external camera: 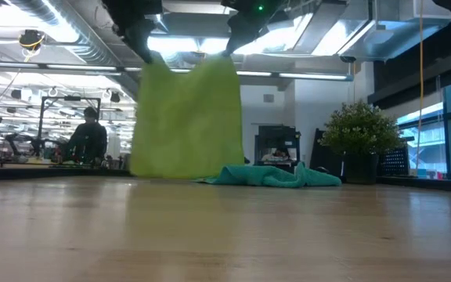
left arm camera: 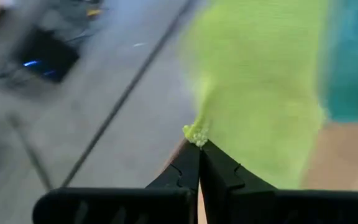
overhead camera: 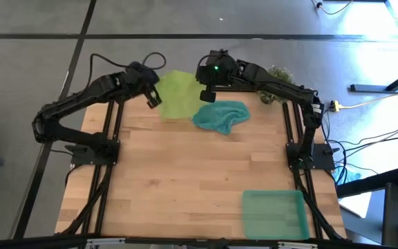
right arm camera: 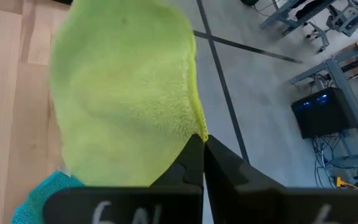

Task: Roll microfiber towels into tight, uniform cylinder then place into a basket
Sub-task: Fold the green microfiber cloth

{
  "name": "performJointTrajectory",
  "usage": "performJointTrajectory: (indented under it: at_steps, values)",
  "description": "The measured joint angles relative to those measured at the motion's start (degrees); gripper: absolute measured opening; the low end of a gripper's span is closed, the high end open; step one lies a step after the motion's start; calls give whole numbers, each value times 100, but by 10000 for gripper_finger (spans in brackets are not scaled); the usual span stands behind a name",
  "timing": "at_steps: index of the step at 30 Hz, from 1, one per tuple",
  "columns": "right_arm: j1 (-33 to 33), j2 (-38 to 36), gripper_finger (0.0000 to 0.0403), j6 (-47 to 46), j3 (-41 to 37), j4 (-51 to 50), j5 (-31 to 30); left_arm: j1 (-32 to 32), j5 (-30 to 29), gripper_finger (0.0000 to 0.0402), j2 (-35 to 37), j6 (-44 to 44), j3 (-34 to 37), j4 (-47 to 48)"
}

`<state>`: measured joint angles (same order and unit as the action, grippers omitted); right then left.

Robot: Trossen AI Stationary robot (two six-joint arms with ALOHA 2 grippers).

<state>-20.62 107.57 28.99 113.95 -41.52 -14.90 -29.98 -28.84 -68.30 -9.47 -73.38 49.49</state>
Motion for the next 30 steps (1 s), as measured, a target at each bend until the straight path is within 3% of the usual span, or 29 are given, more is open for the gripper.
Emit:
performJointTrajectory:
  at_steps: [3, 5, 11, 17, 26, 30]
  values:
    - [0, 0, 4, 0, 0, 20, 0, -69, -828, 0, -15, -9, 0, -96]
    - [-5, 0, 4, 0, 0, 85, 0, -149, -947, 0, -32, -19, 0, -150]
    - [-22, -7, 4, 35, 0, 452, -4, -490, -992, 0, -32, -206, 0, -494]
    - [146, -83, 4, 157, 2, 357, -63, -236, -979, 0, -30, -250, 0, -278]
    - [690, -76, 4, -275, -210, -1144, 648, 562, -526, 0, -23, 1048, 205, 1282]
    - [912, -90, 4, -486, -630, -1243, 1003, 981, -326, 0, -21, 1649, 519, 1536]
